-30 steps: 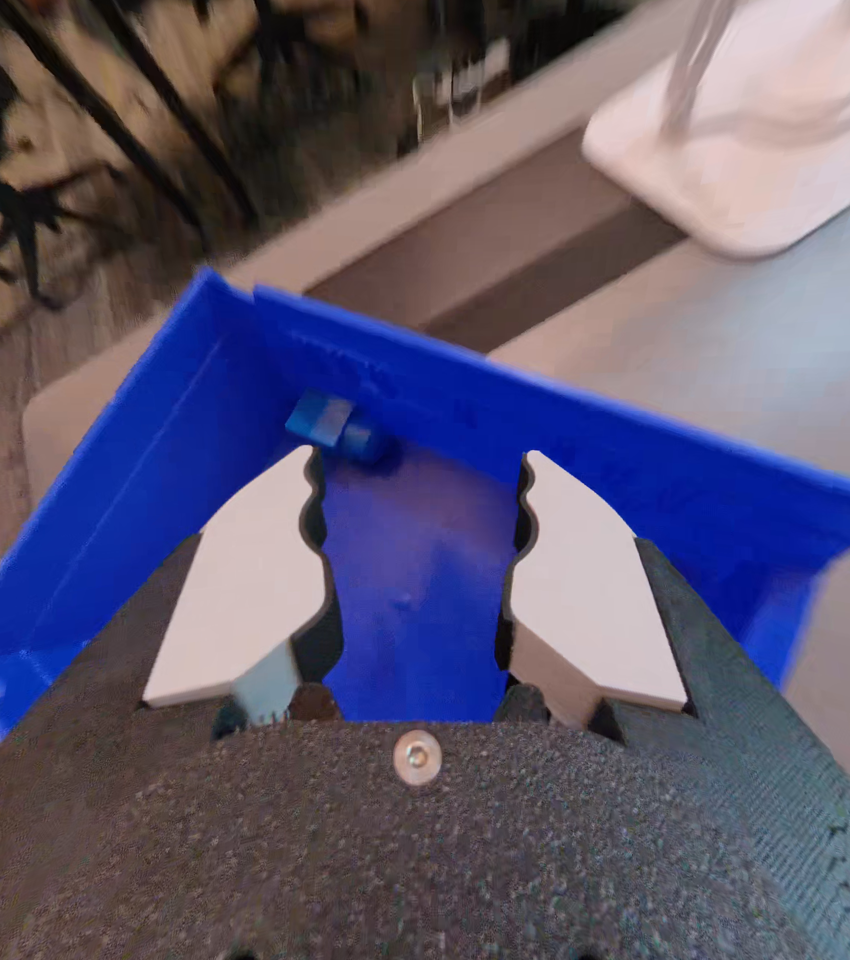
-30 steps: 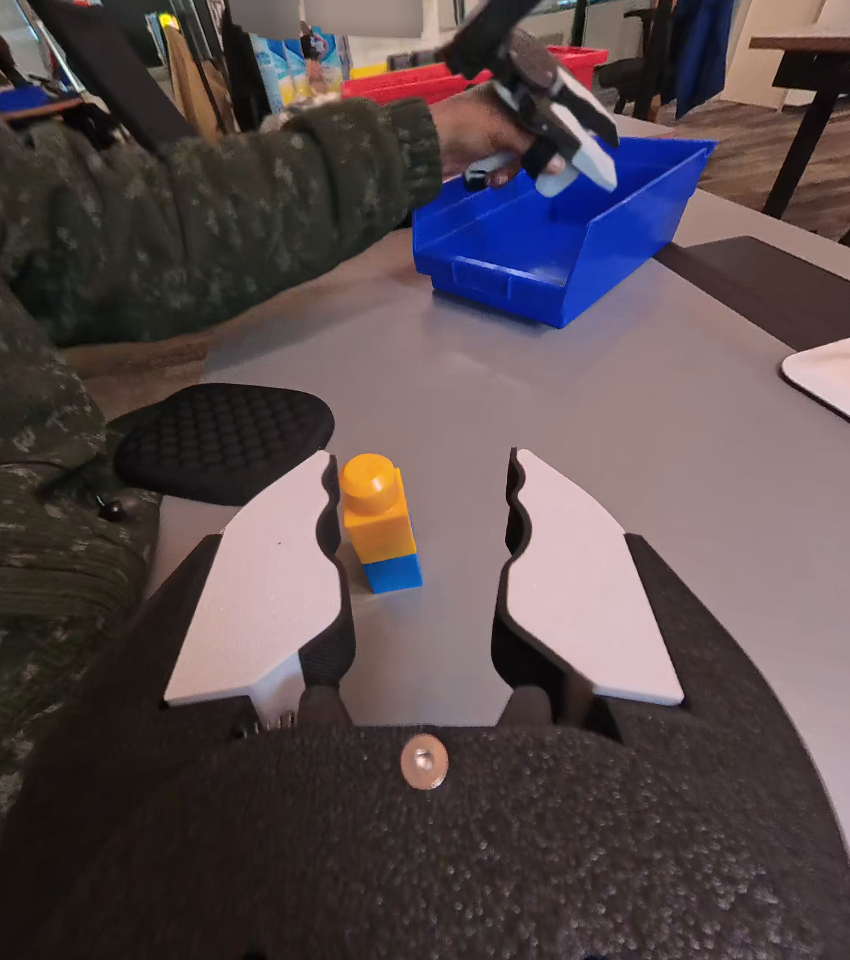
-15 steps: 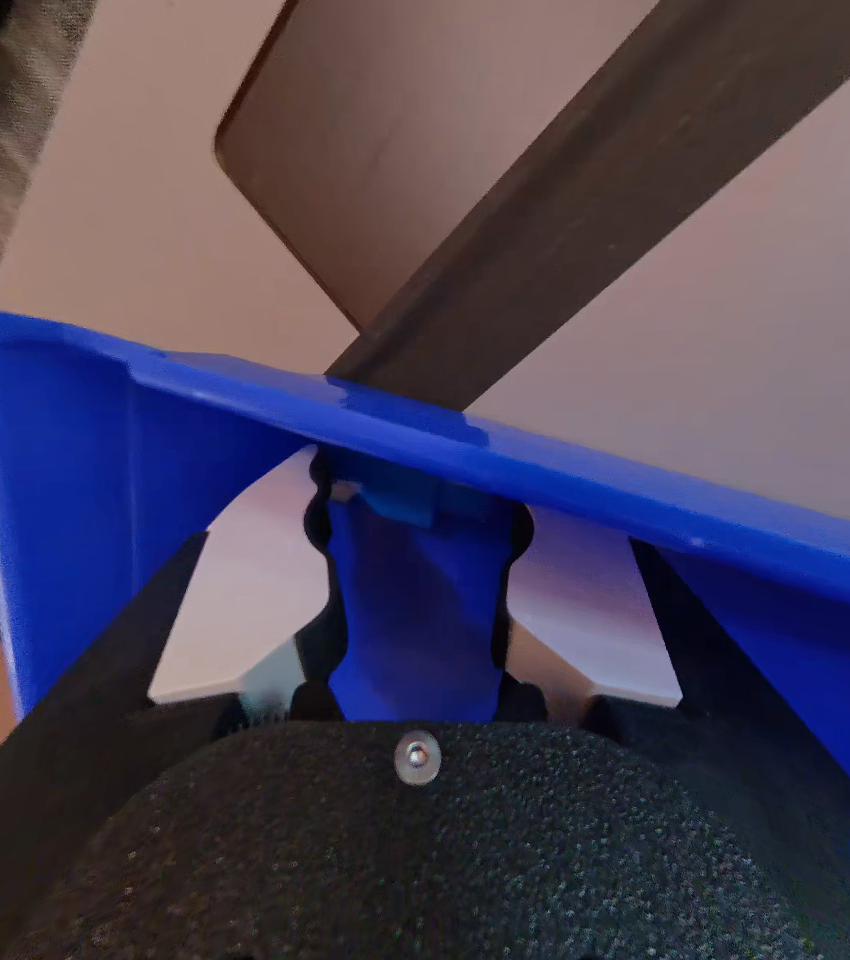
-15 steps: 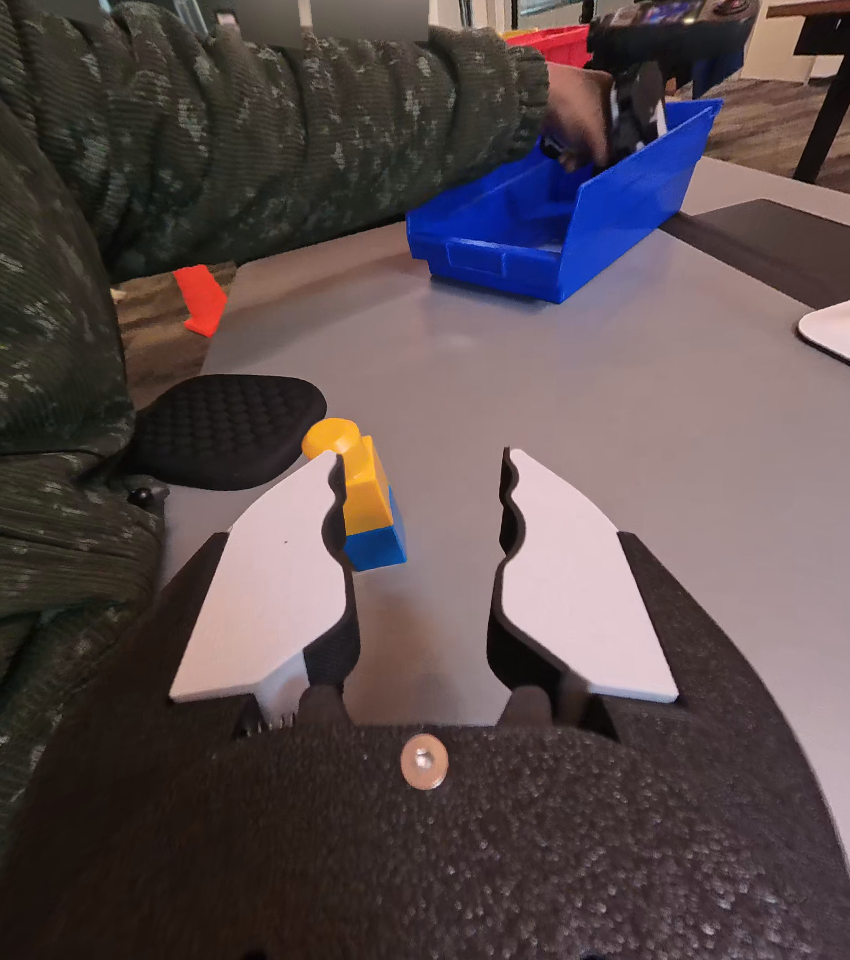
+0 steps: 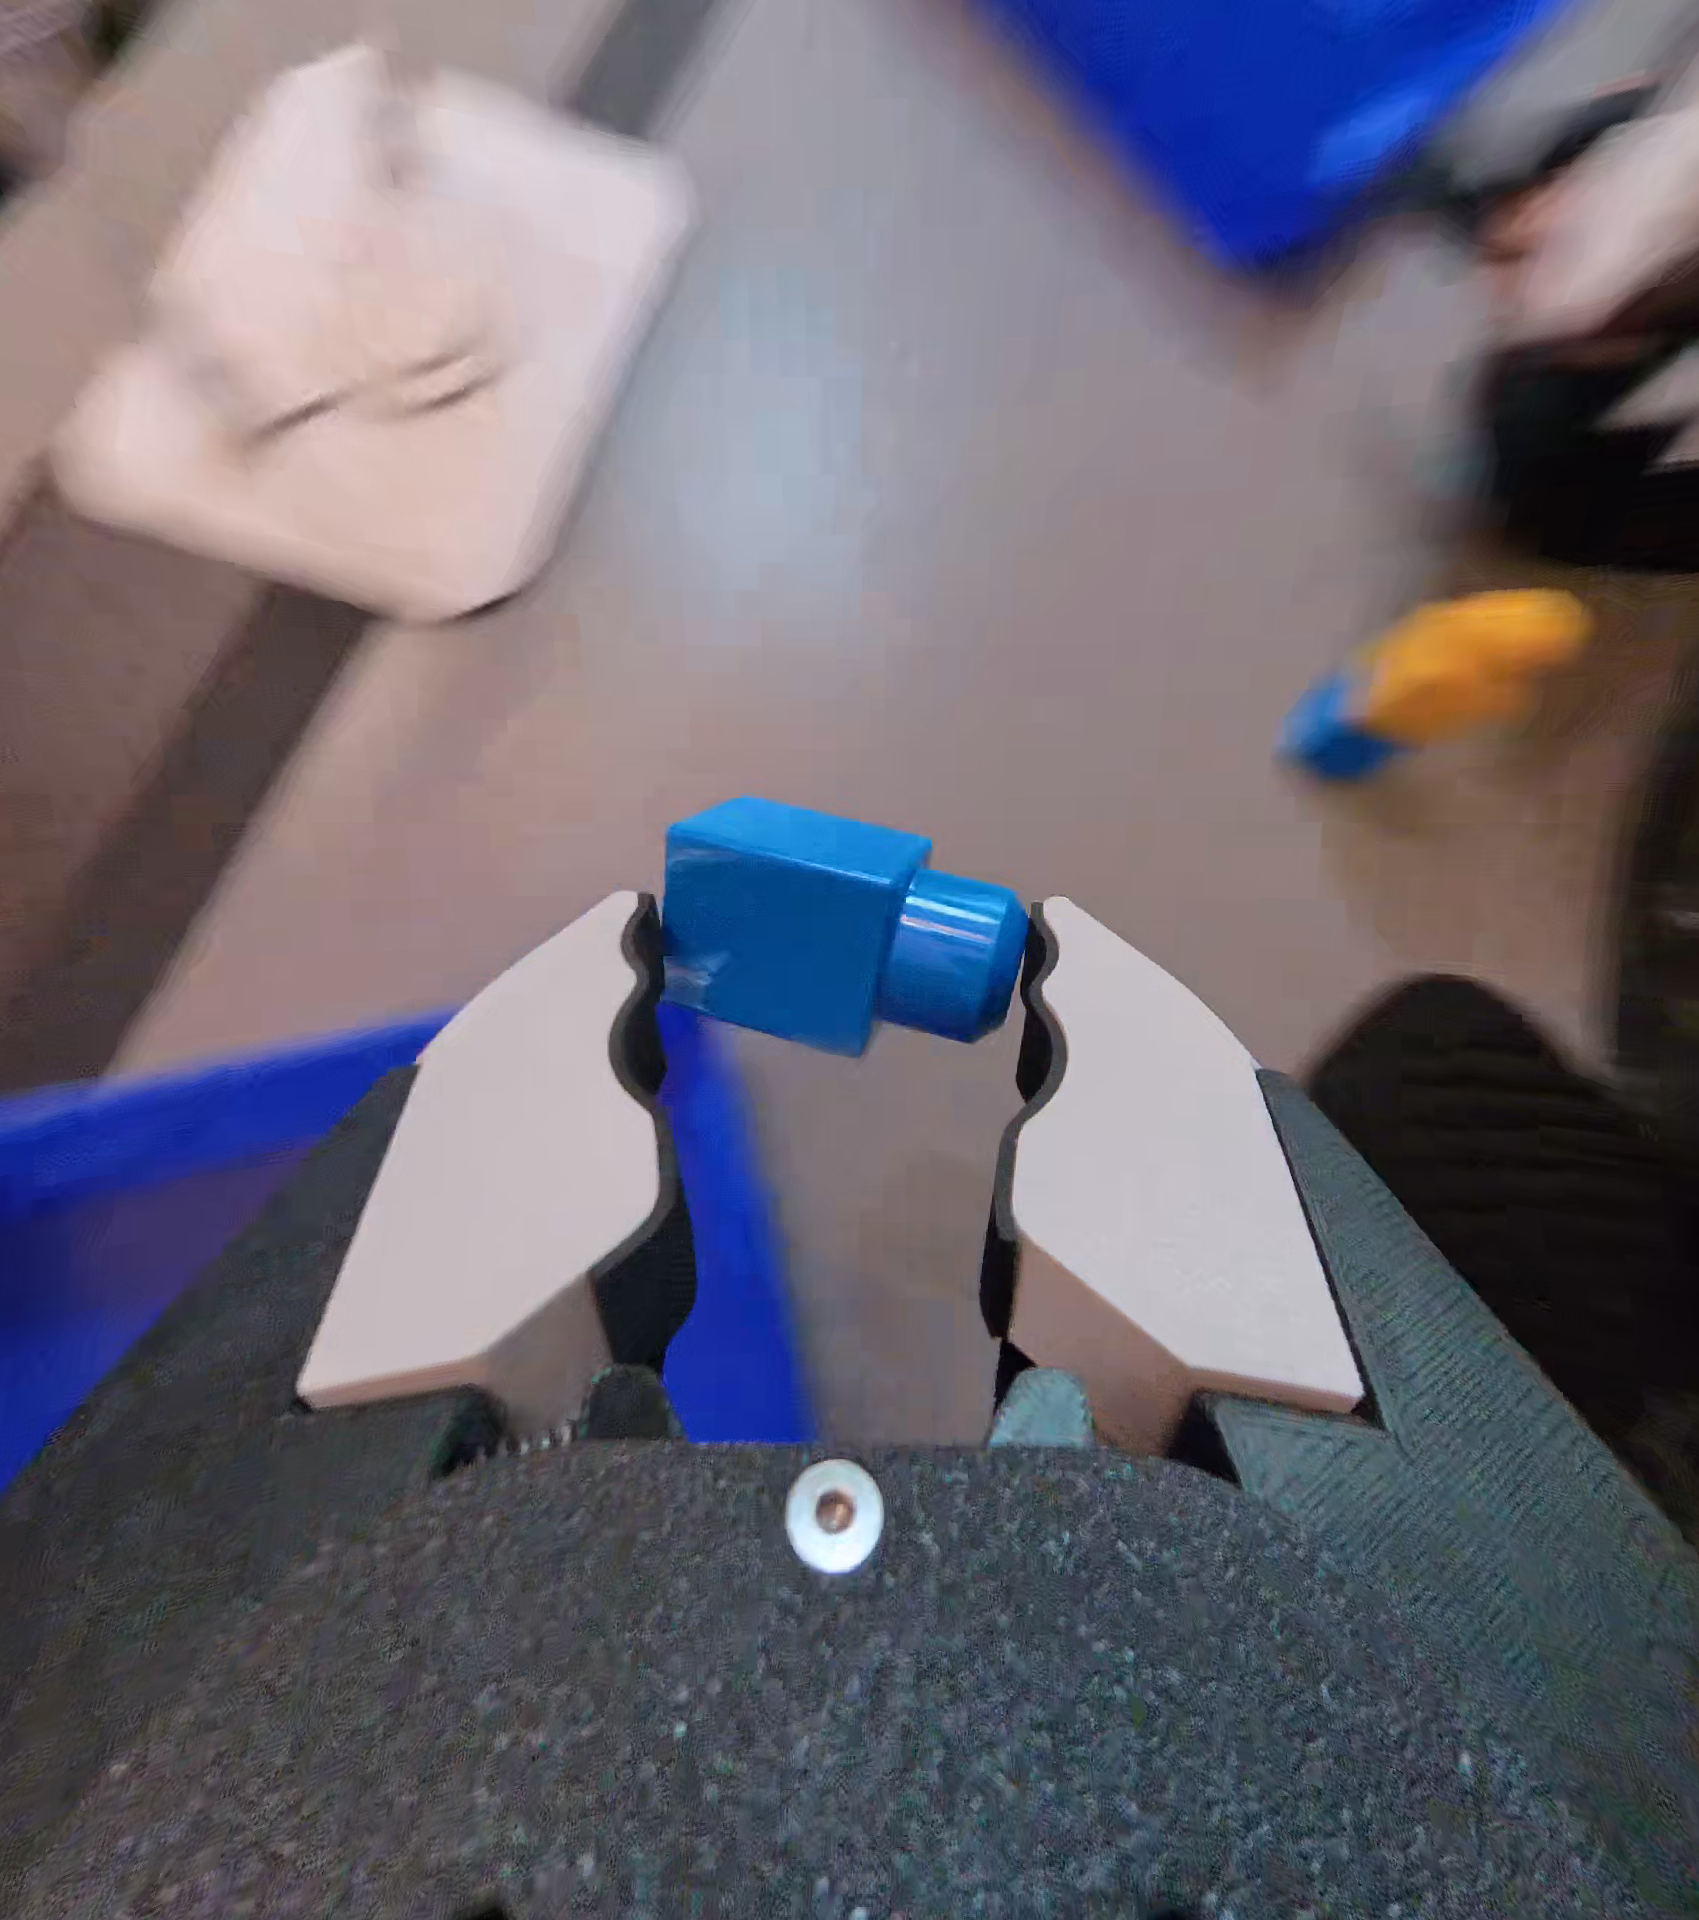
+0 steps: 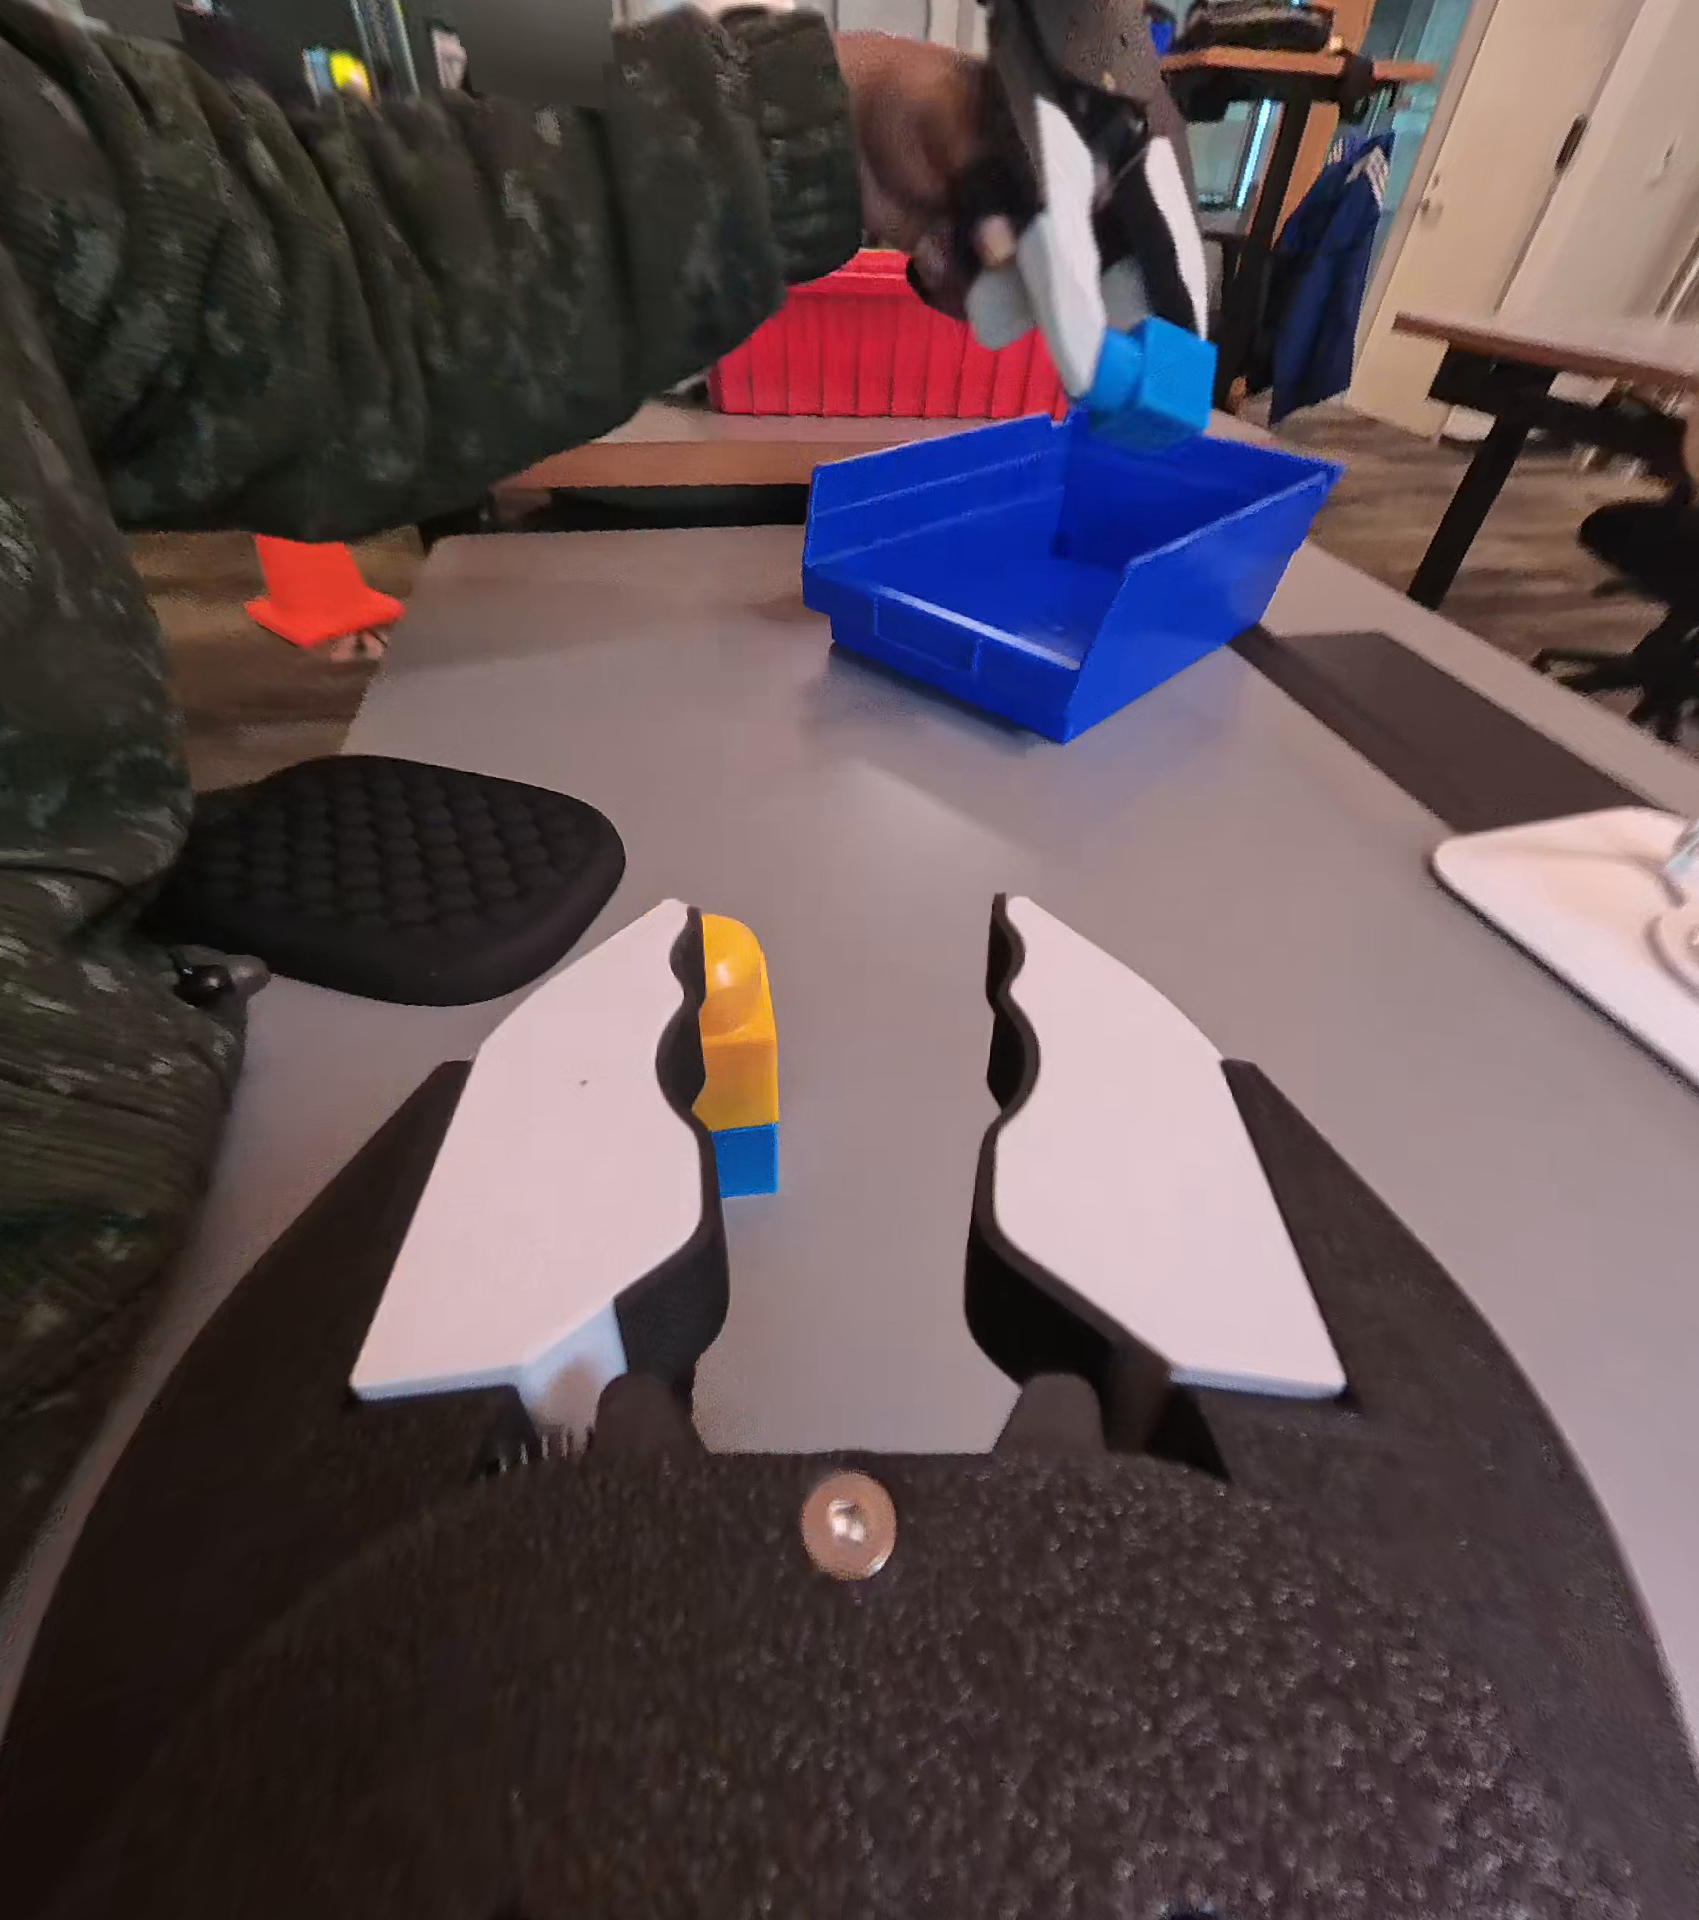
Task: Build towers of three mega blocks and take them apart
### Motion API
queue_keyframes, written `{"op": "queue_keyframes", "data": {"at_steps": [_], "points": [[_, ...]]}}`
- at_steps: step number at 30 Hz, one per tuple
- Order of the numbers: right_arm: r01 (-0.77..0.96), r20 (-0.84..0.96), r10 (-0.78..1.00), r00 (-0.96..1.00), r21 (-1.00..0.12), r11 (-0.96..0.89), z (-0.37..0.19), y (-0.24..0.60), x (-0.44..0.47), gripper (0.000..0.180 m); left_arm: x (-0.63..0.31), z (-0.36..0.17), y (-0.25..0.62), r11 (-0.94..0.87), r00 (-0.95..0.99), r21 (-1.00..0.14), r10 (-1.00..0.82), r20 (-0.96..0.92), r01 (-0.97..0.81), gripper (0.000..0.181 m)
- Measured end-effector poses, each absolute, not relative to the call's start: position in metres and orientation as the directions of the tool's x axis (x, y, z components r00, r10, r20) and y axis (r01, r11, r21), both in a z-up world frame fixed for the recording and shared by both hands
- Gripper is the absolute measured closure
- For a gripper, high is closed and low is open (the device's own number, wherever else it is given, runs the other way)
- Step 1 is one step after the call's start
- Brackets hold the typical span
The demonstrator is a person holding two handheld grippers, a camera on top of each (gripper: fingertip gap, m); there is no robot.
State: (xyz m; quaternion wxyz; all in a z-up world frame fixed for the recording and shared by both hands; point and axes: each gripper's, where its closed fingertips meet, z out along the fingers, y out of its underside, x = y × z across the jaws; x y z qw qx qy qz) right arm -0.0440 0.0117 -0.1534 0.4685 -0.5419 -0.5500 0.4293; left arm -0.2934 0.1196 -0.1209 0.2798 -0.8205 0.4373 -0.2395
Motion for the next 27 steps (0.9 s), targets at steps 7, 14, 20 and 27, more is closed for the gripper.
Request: {"op": "queue_keyframes", "data": {"at_steps": [7, 14, 20, 27], "points": [[0.282, 0.467, 0.882, -0.067, -0.839, 0.465, -0.141, -0.035, -0.068, 0.124, -0.130, -0.143, -0.050, -0.217, -0.076, -0.615, -0.907, 0.414, -0.758, 0.114], [0.369, 0.720, 0.660, -0.215, -0.566, 0.737, -0.155, -0.074, -0.096, 0.124, -0.068, -0.154, -0.081, -0.131, -0.167, -0.517, -0.855, 0.491, -0.846, 0.114], [0.277, 0.615, 0.784, -0.090, -0.740, 0.613, -0.128, -0.055, -0.079, 0.144, -0.061, -0.134, -0.050, -0.118, -0.142, -0.692, -0.941, 0.307, -0.712, 0.109], [-0.128, 0.002, 1.000, -0.010, -0.992, 0.000, -0.075, 0.001, -0.043, 0.143, -0.079, -0.183, -0.016, -0.050, 0.173, -0.807, -0.983, -0.065, -0.588, 0.102]]}}
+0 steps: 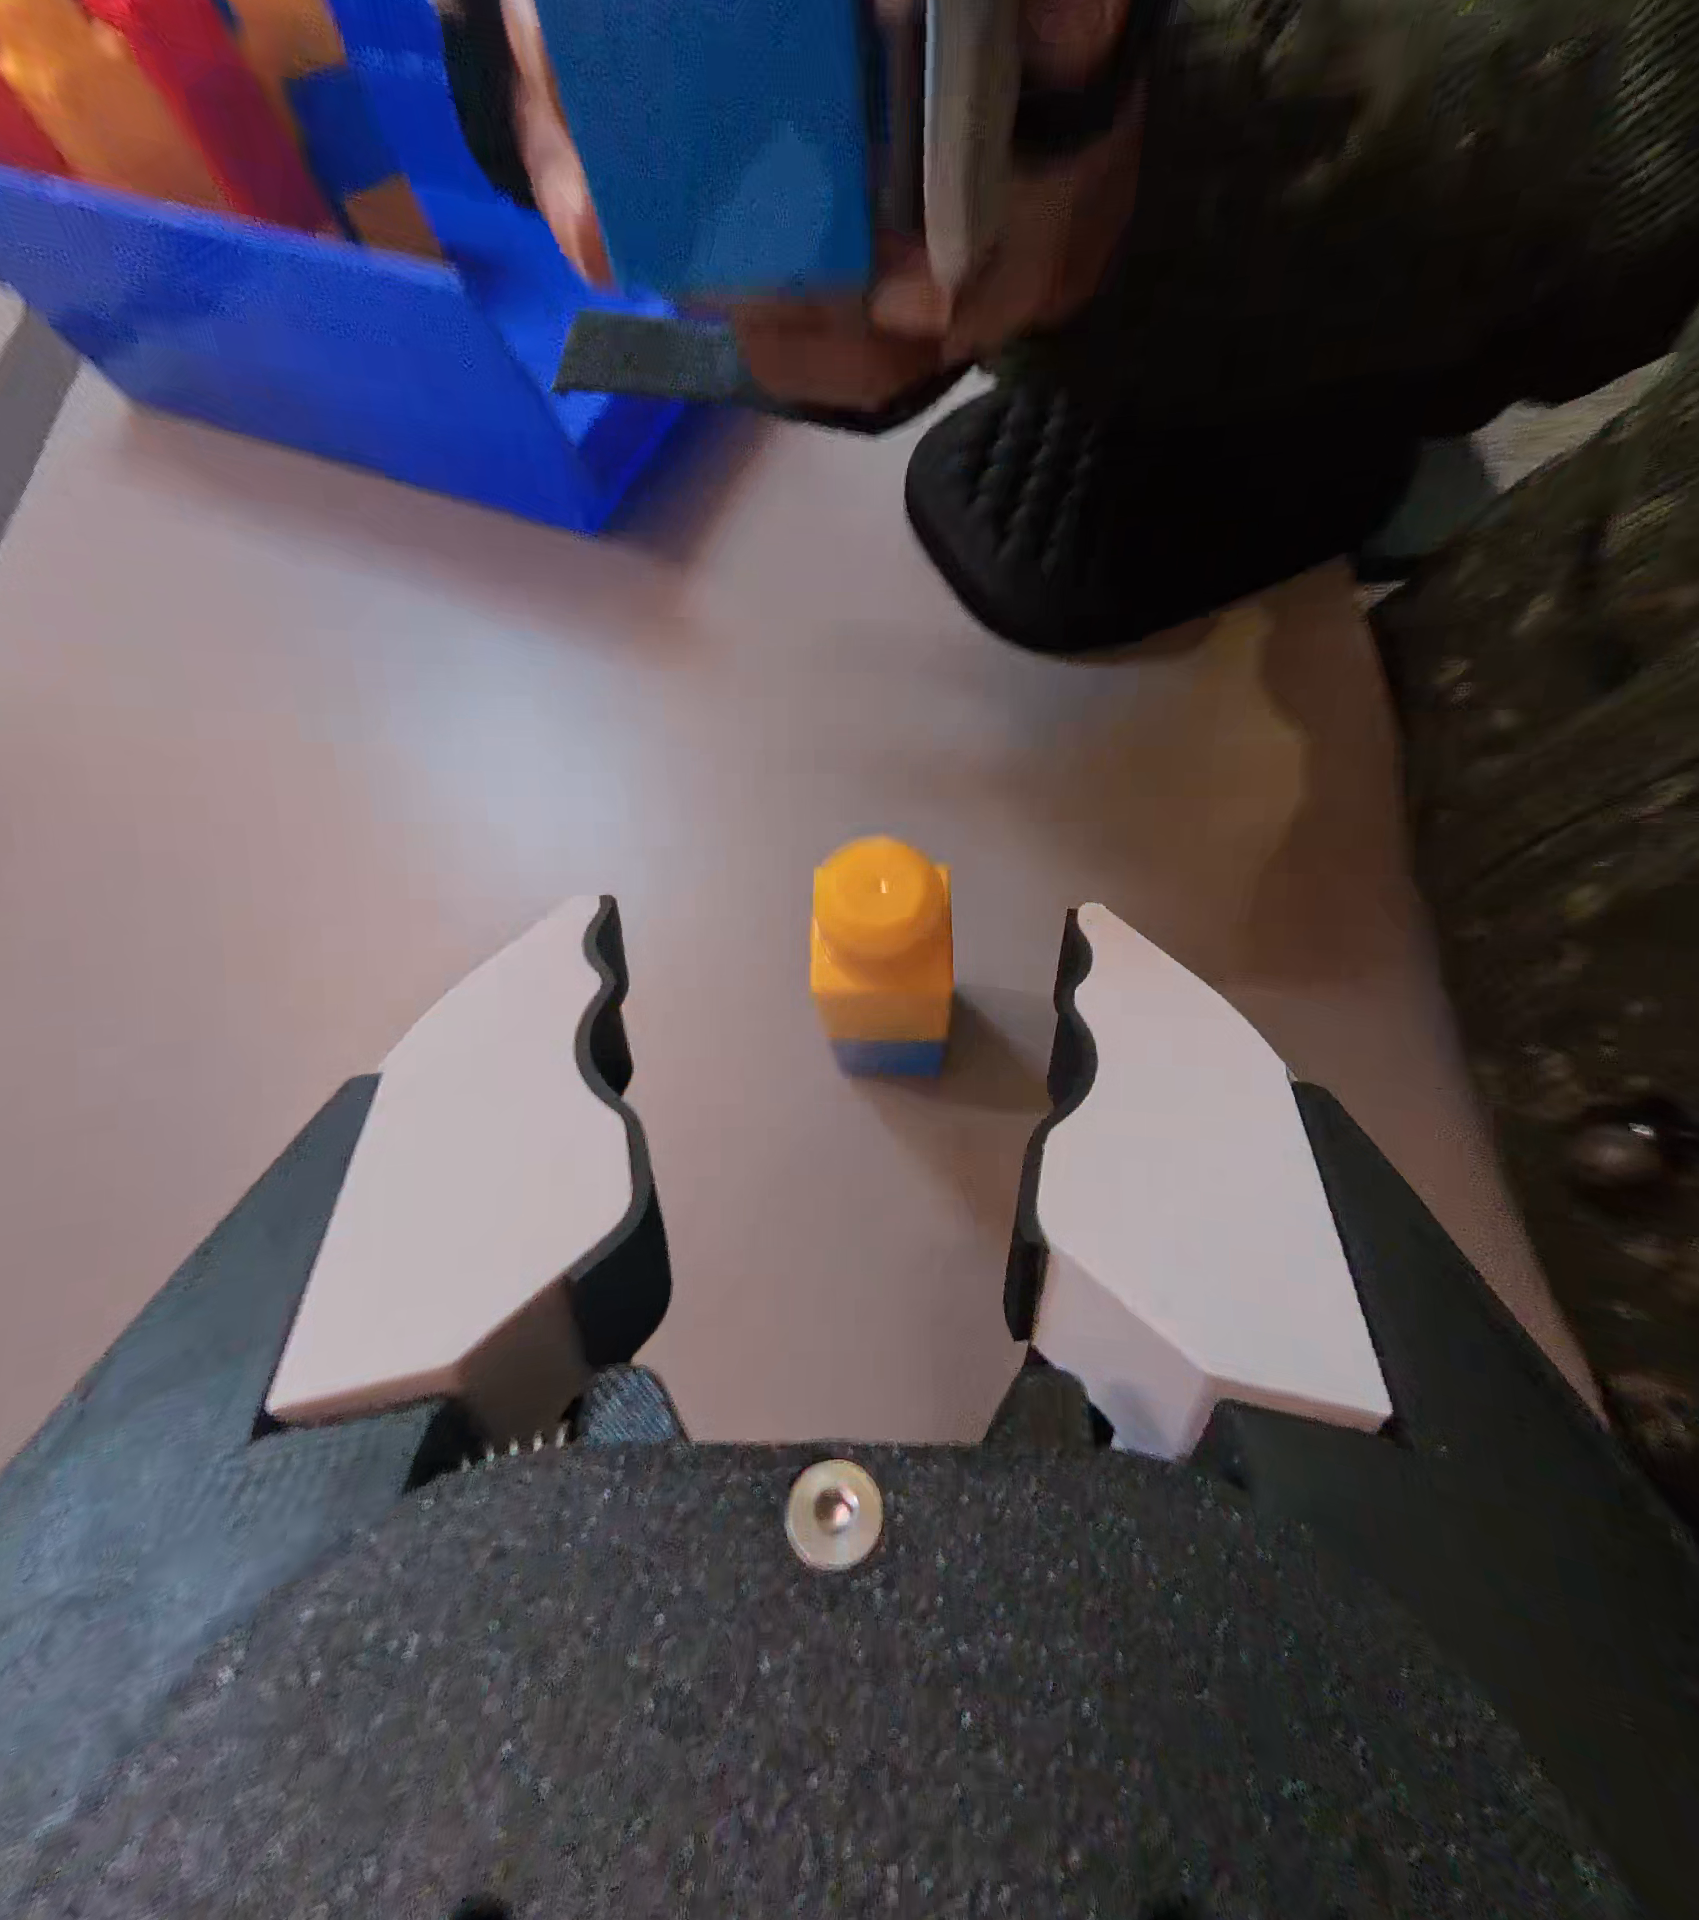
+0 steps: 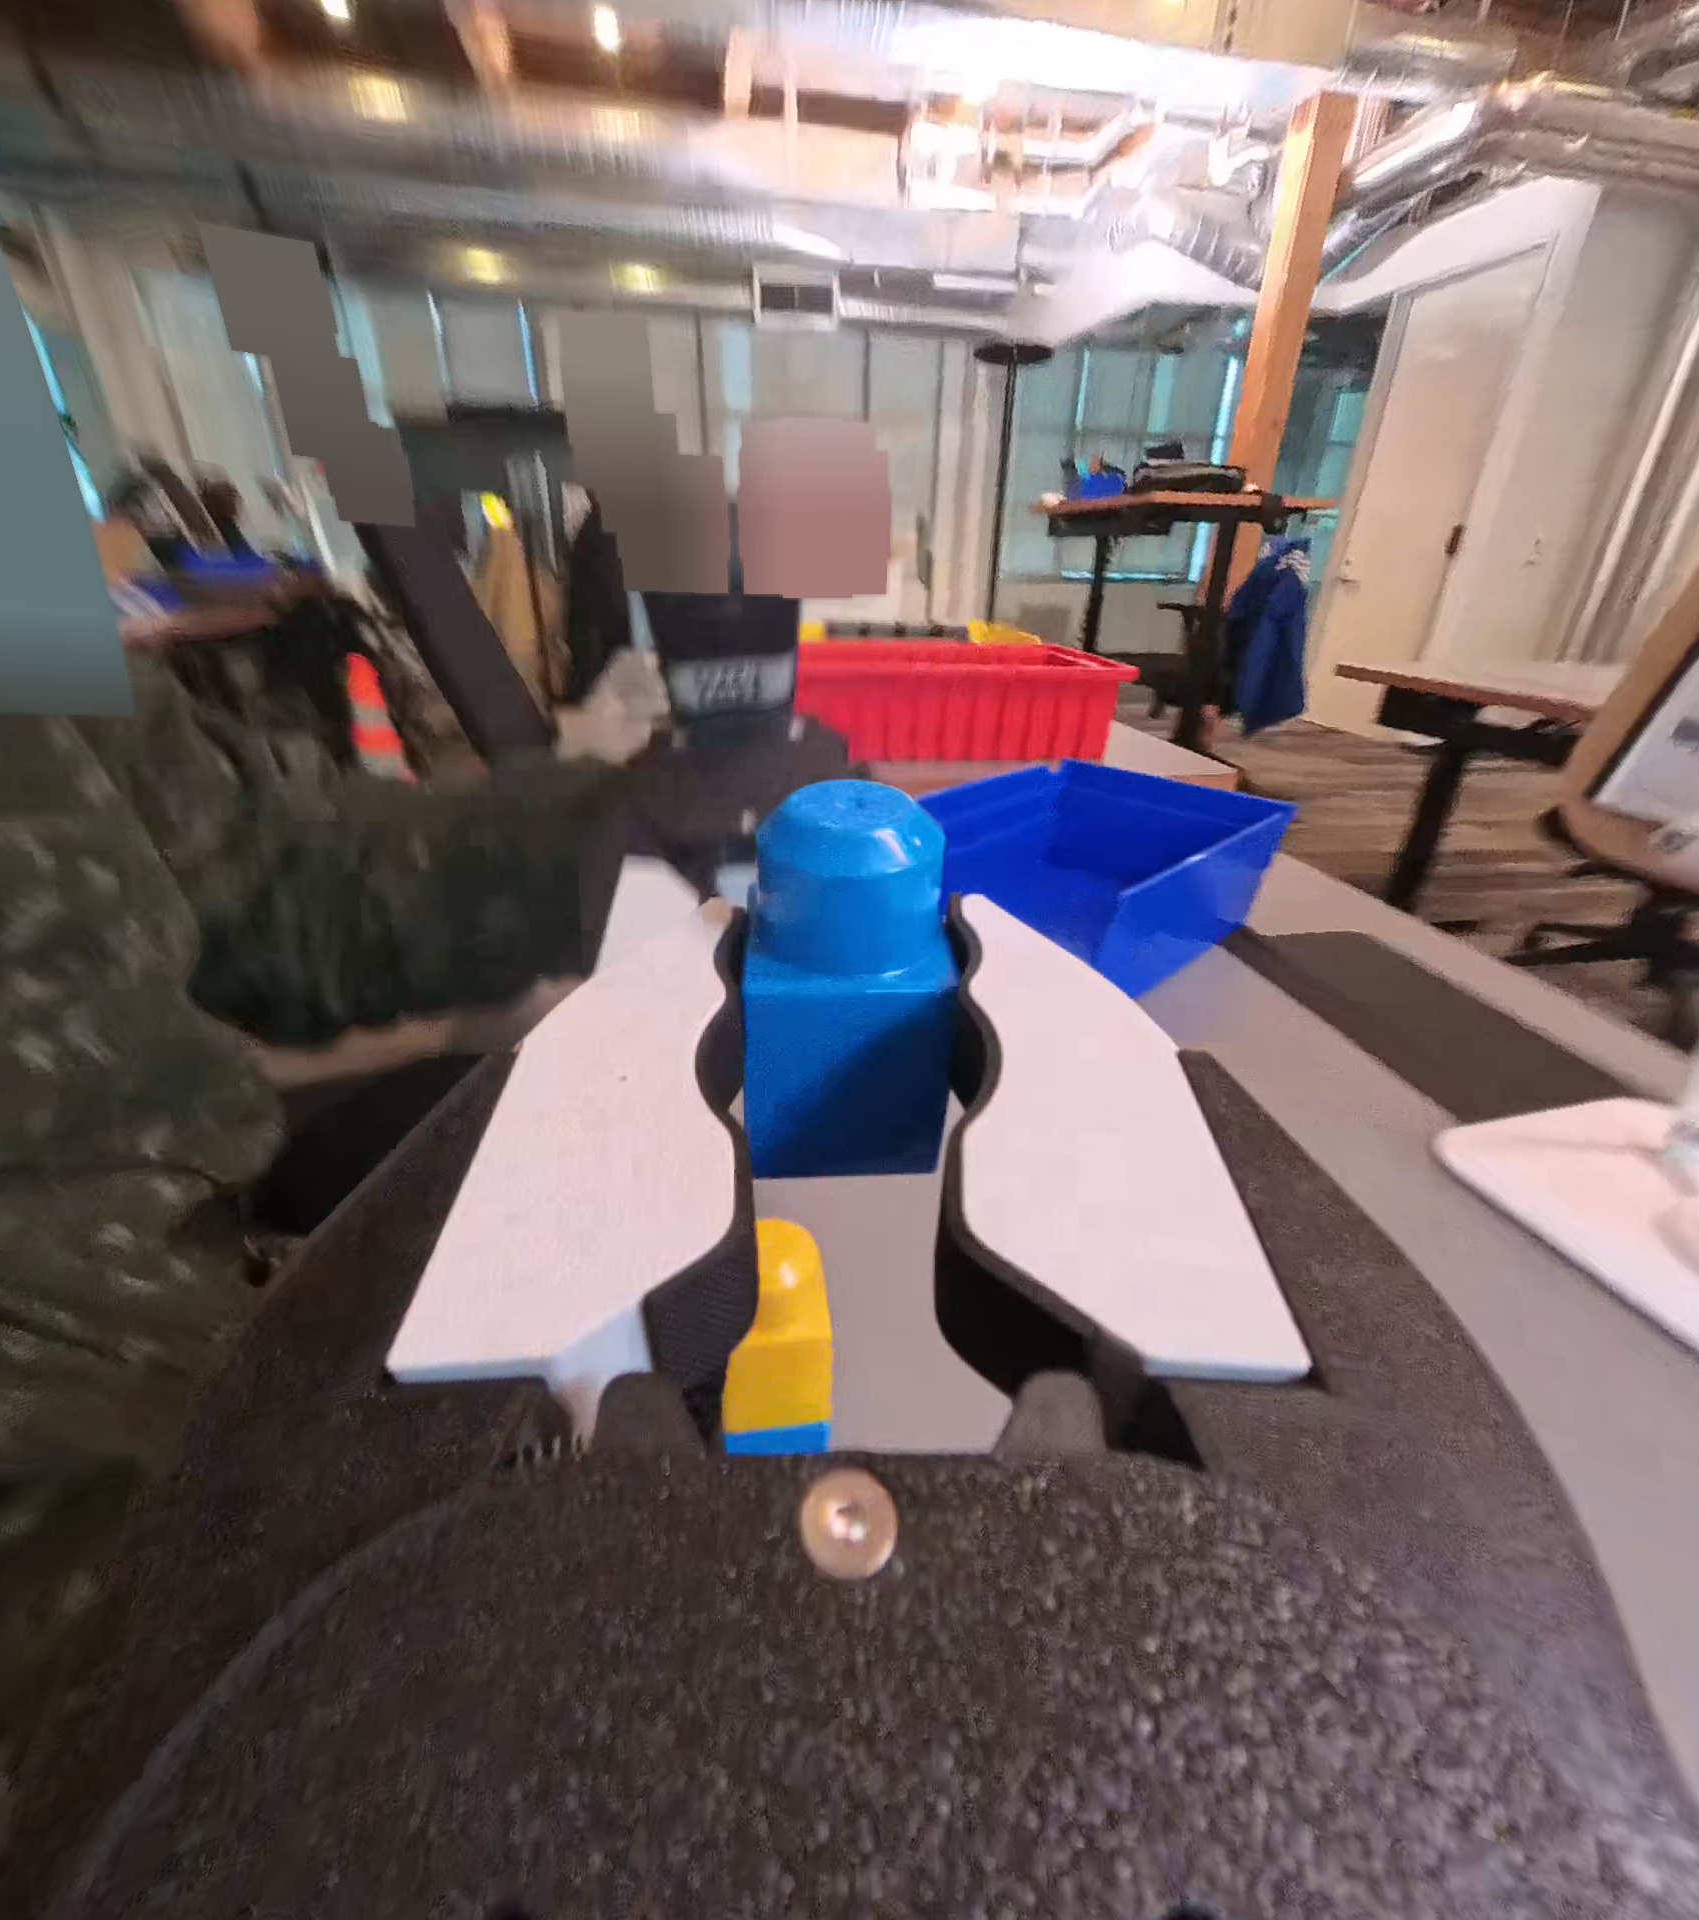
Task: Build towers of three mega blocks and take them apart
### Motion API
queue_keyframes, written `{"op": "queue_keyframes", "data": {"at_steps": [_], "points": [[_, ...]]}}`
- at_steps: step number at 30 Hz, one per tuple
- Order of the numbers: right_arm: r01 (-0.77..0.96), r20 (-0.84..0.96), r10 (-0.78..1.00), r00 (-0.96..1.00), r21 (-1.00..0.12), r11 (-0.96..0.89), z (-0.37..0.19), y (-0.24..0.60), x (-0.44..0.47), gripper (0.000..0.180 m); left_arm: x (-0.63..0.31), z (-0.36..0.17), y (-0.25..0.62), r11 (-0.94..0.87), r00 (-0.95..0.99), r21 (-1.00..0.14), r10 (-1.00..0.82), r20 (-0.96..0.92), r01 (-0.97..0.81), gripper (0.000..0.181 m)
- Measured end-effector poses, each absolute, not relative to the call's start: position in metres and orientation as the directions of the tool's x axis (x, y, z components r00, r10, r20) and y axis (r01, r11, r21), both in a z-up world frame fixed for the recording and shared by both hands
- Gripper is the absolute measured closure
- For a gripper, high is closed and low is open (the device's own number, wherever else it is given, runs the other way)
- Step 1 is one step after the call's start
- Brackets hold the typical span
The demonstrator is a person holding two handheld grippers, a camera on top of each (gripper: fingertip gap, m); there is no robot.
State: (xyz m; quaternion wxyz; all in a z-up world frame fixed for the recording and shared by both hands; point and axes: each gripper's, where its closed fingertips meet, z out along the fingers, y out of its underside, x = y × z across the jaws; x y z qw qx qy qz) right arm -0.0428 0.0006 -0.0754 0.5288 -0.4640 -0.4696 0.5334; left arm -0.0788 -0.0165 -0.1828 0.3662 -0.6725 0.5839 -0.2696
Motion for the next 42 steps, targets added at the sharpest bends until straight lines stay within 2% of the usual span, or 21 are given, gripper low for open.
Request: {"op": "queue_keyframes", "data": {"at_steps": [2, 5, 6, 8, 18, 31, 42], "points": [[-0.169, -0.099, 0.994, -0.052, -0.980, -0.106, -0.078, 0.006, -0.046, 0.143, -0.077, -0.215, -0.020, -0.097, 0.221, -0.794, -0.974, -0.047, -0.600, 0.099], [-0.132, -0.113, 0.990, -0.080, -0.984, -0.123, -0.094, 0.001, -0.062, 0.143, -0.067, -0.255, -0.021, -0.188, 0.268, -0.781, -0.963, 0.027, -0.596, 0.104], [-0.105, -0.103, 0.991, -0.085, -0.988, -0.112, -0.101, -0.003, -0.069, 0.143, -0.064, -0.265, -0.020, -0.205, 0.275, -0.771, -0.961, 0.041, -0.603, 0.111], [-0.036, -0.084, 0.992, -0.094, -0.995, -0.088, -0.117, -0.012, -0.082, 0.143, -0.064, -0.278, -0.018, -0.189, 0.266, -0.746, -0.964, 0.016, -0.638, 0.143], [0.202, -0.064, 0.991, -0.120, -0.979, -0.039, -0.183, -0.022, -0.101, 0.143, -0.067, -0.279, -0.020, -0.168, 0.256, -0.746, -0.967, -0.003, -0.644, 0.144], [0.161, -0.031, 0.992, -0.125, -0.987, -0.011, -0.189, -0.024, -0.097, 0.143, -0.067, -0.278, -0.020, -0.152, 0.247, -0.764, -0.969, -0.010, -0.628, 0.143], [0.212, -0.048, 0.981, -0.189, -0.977, -0.007, -0.190, -0.026, -0.095, 0.143, -0.067, -0.277, -0.021, -0.140, 0.237, -0.767, -0.971, -0.016, -0.627, 0.143]]}}
